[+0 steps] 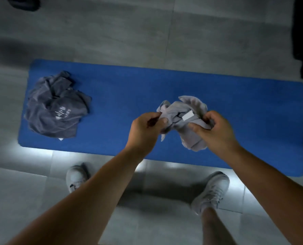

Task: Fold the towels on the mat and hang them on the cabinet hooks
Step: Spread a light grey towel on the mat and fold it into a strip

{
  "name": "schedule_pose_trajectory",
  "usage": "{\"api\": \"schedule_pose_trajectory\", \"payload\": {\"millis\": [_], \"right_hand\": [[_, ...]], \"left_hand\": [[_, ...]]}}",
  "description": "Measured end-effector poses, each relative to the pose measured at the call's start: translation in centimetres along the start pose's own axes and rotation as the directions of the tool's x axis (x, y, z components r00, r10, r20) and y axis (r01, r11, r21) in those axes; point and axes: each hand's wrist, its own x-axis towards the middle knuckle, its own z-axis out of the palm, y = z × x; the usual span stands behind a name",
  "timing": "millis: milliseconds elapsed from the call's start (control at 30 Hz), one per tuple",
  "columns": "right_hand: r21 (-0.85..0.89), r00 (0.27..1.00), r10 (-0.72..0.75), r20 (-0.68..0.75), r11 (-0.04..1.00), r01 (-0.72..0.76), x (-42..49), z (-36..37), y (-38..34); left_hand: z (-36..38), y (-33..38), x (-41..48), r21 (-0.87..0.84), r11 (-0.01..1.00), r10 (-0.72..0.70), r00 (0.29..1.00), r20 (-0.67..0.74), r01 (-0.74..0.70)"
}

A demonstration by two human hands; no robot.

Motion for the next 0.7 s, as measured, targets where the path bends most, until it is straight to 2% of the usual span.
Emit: {"api": "schedule_pose_trajectory", "payload": {"millis": [133, 267, 300, 400, 467, 533, 567, 633, 700], "right_hand": [[-0.007, 0.998, 0.038, 0.045, 0.999, -0.038, 3.2, -5.8, 9.9], [-0.036, 0.994, 0.101, 0.048, 0.994, -0.1, 7.2, -7.9, 20.2], [-0.083, 0.989, 0.131, 0.066, 0.989, -0.125, 8.1, -8.1, 22.9], [-0.29, 0.969, 0.229, 0.095, 0.937, -0.193, 10.7, -8.2, 30.5], [-0.432, 0.968, 0.246, 0.04, 0.878, -0.205, 12.1, -7.9, 33.5], [-0.507, 0.986, 0.164, -0.034, 0.847, -0.158, 13.6, -7.4, 34.3], [-0.491, 0.994, 0.103, -0.038, 0.864, -0.108, 14.3, -6.9, 34.2], [-0.388, 1.0, 0.003, 0.013, 0.922, 0.002, 16.2, -5.3, 33.6], [-0.322, 0.995, -0.054, 0.084, 0.944, 0.078, 18.4, -2.8, 33.0]], "left_hand": [[11.7, -2.9, 1.5, 0.019, 0.998, -0.067, 0.997, -0.042, 0.068], [21.8, -8.2, 5.0, 0.084, 0.989, -0.115, 0.988, -0.101, 0.123], [24.0, -9.8, 5.8, 0.144, 0.98, -0.129, 0.989, -0.073, 0.138], [29.2, -14.3, 7.6, 0.315, 0.936, -0.214, 0.965, 0.153, 0.158], [30.6, -16.7, 8.6, 0.356, 0.921, -0.248, 0.944, 0.218, 0.16], [30.5, -18.0, 10.1, 0.346, 0.911, -0.295, 0.941, 0.163, 0.226], [30.3, -18.6, 11.0, 0.331, 0.906, -0.315, 0.942, 0.114, 0.263], [29.5, -19.8, 13.2, 0.308, 0.895, -0.343, 0.939, 0.01, 0.323], [28.7, -20.7, 15.5, 0.3, 0.891, -0.348, 0.937, -0.034, 0.342]]}}
